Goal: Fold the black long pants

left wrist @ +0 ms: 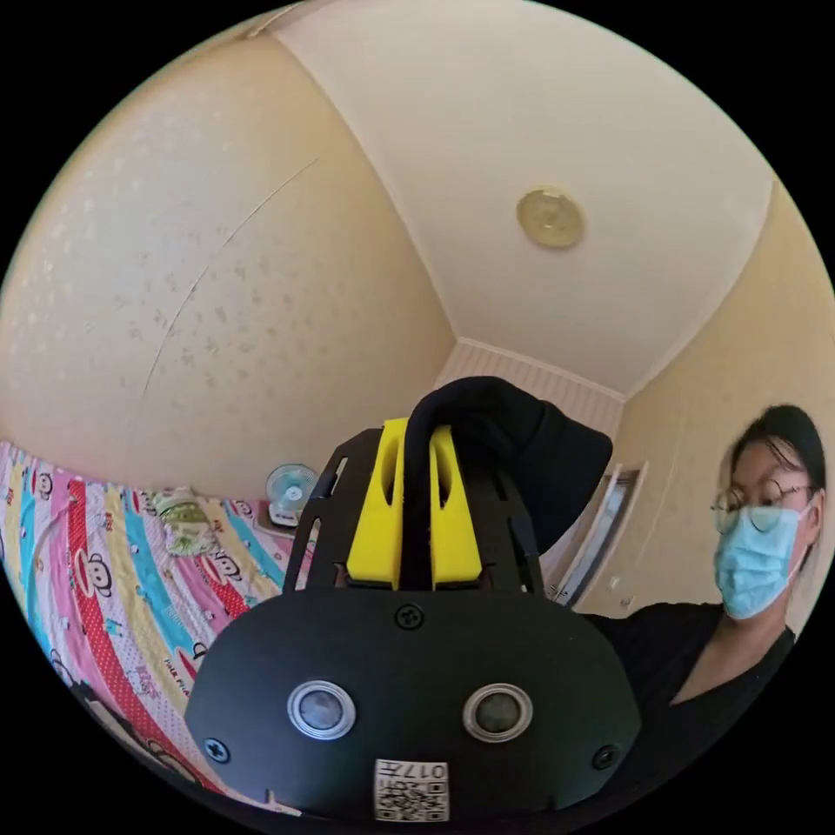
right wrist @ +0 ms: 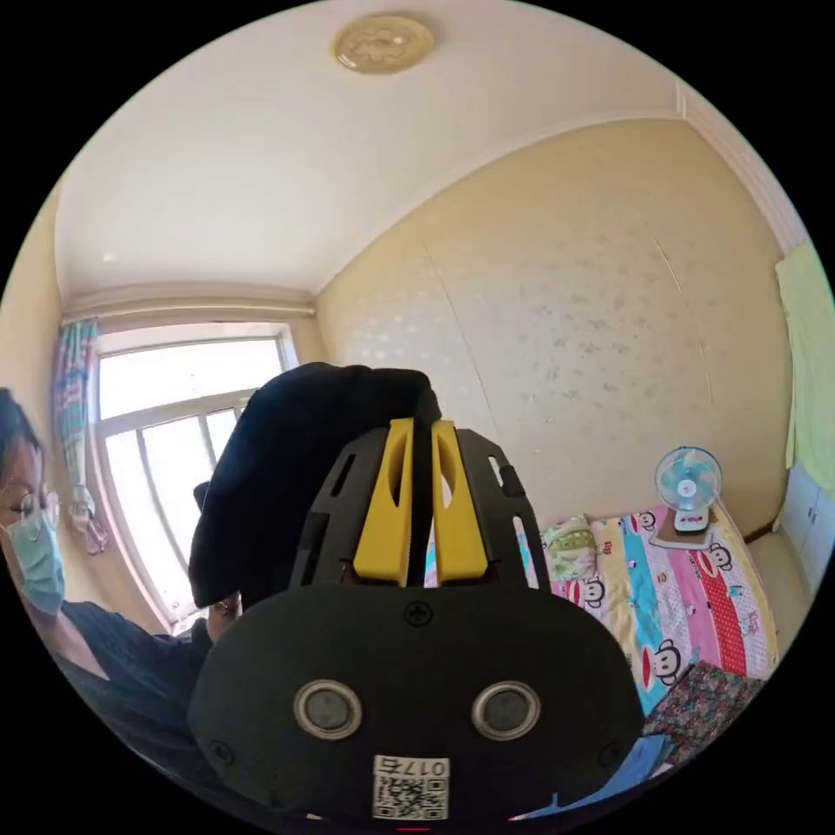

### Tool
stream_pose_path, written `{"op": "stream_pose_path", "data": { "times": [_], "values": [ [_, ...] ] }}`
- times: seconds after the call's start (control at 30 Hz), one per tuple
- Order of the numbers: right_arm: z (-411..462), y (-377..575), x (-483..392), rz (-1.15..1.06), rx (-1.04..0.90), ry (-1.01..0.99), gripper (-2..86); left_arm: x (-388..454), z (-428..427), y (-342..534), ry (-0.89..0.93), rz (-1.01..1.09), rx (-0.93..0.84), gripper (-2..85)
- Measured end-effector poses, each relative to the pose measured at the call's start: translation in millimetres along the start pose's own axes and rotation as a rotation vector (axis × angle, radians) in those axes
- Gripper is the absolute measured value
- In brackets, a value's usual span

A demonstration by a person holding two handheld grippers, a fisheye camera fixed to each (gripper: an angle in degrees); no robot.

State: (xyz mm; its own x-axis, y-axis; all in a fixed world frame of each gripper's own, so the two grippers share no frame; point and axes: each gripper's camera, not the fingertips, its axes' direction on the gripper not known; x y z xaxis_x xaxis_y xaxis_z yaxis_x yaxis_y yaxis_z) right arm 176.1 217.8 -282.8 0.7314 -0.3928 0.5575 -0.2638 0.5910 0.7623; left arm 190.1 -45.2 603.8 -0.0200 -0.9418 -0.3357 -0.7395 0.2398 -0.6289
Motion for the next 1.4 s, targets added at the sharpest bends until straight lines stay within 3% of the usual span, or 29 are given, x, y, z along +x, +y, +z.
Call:
{"op": "stream_pose_path", "data": {
  "times": [0.1, 0.13, 0.2, 0.3, 0.47, 0.57, 0.73, 0.8, 0.83, 0.9, 0.97, 1.03, 1.13, 1.2, 1.27, 1.3, 1.4],
  "values": [
    [150.0, 0.5, 109.1, 0.032, -0.276, 0.176, 5.9, -165.8, 105.0, -22.1, -0.301, -0.169, -0.177, 7.3],
    [195.0, 23.5, 159.5, 0.174, -0.451, 0.230, 6.8, -229.7, 121.3, -1.2, -0.405, -0.305, -0.266, 7.6],
    [228.9, 73.2, 210.9, 0.251, -0.536, 0.186, 7.5, -298.4, 122.1, 48.7, -0.407, -0.390, -0.303, 8.4],
    [261.9, 188.6, 275.6, 0.253, -0.696, 0.137, 7.2, -375.2, 111.4, 176.8, -0.456, -0.438, -0.418, 8.0],
    [263.0, 452.4, 364.9, 0.492, -1.203, 0.191, 9.9, -462.5, 76.7, 473.8, -0.534, -0.727, -0.795, 10.4],
    [232.0, 541.4, 376.7, 0.630, -1.285, 0.167, 12.1, -474.6, 43.8, 584.1, -0.636, -0.847, -0.928, 13.9],
    [192.0, 585.2, 362.1, 0.746, -1.224, 0.209, 15.2, -482.4, 16.6, 677.2, -0.644, -0.969, -0.922, 17.2],
    [186.6, 567.0, 350.5, 0.711, -1.113, 0.270, 15.4, -481.3, 13.5, 672.9, -0.758, -0.954, -0.903, 15.4],
    [190.2, 552.5, 341.3, 0.658, -1.059, 0.276, 15.2, -485.3, 16.0, 668.9, -0.771, -0.964, -0.923, 12.8],
    [208.2, 535.9, 326.6, 0.518, -1.046, 0.260, 15.2, -493.3, 25.8, 666.1, -0.631, -0.989, -0.983, 7.0],
    [245.3, 535.9, 314.4, 0.252, -1.145, 0.288, 15.4, -491.8, 26.7, 652.5, -0.519, -0.933, -1.023, 3.9],
    [268.6, 553.3, 326.0, 0.171, -1.239, 0.420, 15.0, -492.9, 9.4, 642.2, -0.536, -0.907, -1.045, 3.7],
    [279.8, 577.4, 374.2, 0.272, -1.415, 0.492, 9.9, -507.3, -47.9, 634.6, -0.593, -1.017, -0.950, 3.7],
    [264.7, 557.9, 402.5, 0.457, -1.351, 0.382, 6.0, -513.8, -82.0, 627.8, -0.588, -1.098, -0.842, 3.8],
    [215.5, 518.9, 445.0, 0.766, -1.083, 0.120, 4.4, -509.8, -113.6, 611.2, -0.586, -1.094, -0.736, 4.0],
    [198.4, 510.5, 456.5, 0.819, -1.004, 0.099, 4.1, -507.4, -120.0, 607.2, -0.599, -1.084, -0.726, 4.0],
    [108.1, 493.9, 518.9, 0.971, -0.772, 0.274, 3.0, -490.0, -144.6, 587.7, -0.706, -1.034, -0.678, 5.1]
  ]
}}
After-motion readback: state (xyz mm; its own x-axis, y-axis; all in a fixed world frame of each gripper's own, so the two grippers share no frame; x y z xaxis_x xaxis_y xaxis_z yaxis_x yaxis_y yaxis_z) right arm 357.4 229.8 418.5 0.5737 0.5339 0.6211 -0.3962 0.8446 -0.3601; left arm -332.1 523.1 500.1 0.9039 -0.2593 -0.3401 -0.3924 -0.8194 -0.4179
